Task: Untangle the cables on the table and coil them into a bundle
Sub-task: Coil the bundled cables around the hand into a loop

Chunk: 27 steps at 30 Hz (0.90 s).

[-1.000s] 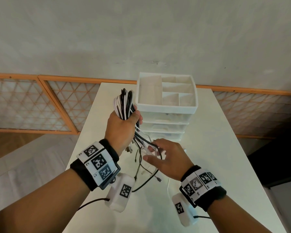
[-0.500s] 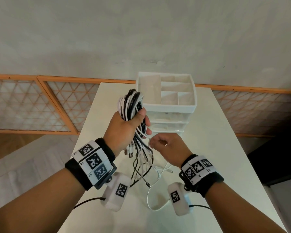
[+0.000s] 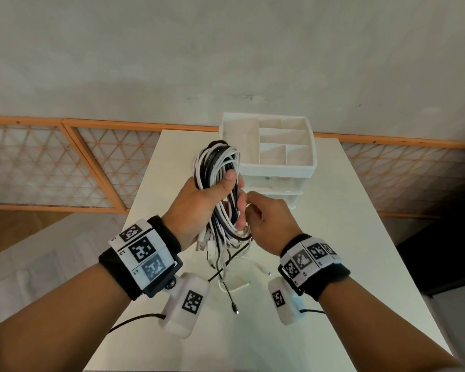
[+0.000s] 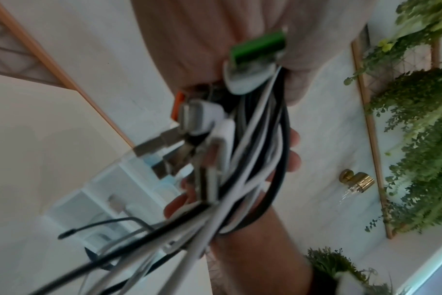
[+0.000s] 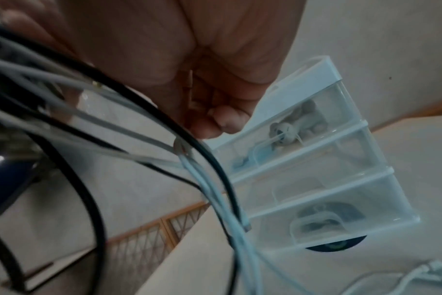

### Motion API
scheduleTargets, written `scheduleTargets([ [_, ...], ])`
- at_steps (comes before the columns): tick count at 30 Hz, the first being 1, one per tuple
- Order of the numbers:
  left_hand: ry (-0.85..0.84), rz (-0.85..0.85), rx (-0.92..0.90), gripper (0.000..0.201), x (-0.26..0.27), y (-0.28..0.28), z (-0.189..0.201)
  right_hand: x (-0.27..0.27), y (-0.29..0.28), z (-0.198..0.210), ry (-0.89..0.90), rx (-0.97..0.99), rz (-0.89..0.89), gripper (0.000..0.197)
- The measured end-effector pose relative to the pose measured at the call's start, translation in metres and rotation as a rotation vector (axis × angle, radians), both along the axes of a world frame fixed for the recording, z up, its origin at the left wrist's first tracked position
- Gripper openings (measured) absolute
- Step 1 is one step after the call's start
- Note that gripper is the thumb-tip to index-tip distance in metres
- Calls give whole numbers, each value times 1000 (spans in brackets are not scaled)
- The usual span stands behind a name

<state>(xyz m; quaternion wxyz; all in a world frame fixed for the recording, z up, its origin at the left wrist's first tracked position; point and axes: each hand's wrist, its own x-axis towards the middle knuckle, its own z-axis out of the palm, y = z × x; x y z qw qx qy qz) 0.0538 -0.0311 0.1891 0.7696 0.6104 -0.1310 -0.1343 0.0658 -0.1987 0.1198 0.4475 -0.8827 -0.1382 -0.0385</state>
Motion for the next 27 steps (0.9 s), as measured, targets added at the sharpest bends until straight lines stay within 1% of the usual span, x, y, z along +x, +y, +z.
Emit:
scheduleTargets([
  [2,-4,-6,-6,30,0,0,4,3,-1,-8,-18,-90,19,25],
  [4,-10,-5,6,30,0,0,6,4,-2,-13,-44,-159,21,36],
  [5,-19,-7,20,31,-1,0,6,4,-3,-13,-75,-157,0,40],
  [6,-31,-11,47,32,0,1,4,3,-4,-10,-110,-124,-33,38],
  [7,-45,-21,87,33,0,1,2,3,-4,-5,-138,-78,-62,32],
  [9,-63,-39,172,35,0,3,-3,3,-5,9,-169,19,-87,21],
  [10,-61,-43,194,35,-1,3,-3,2,-5,17,-189,58,-99,19],
  [11,-53,-43,191,35,-1,3,-2,4,-6,21,-217,77,-114,19],
  [13,-48,-50,127,33,-1,2,5,8,-8,14,-245,33,-122,16],
  [14,-56,-57,91,32,-1,1,11,9,-9,7,-222,-38,-107,18],
  [16,-77,-68,53,29,1,1,20,3,-10,-11,-167,-229,-37,42],
  [17,-80,-75,61,29,2,1,22,0,-10,-16,-170,-243,-26,46],
  [18,-76,-80,91,30,3,1,21,0,-11,-16,-174,-204,-39,43],
  [20,-60,-75,197,32,3,3,13,5,-15,-3,-153,-4,-99,27],
  [22,-40,-39,289,34,3,4,2,7,-15,16,-46,185,-85,20],
  [23,-38,-16,313,34,3,5,-2,6,-13,27,-12,237,-59,18],
  [25,-48,14,324,37,4,7,-2,5,-13,39,12,276,-41,21],
  [27,-63,7,269,38,5,10,6,8,-20,34,37,283,-111,25],
])
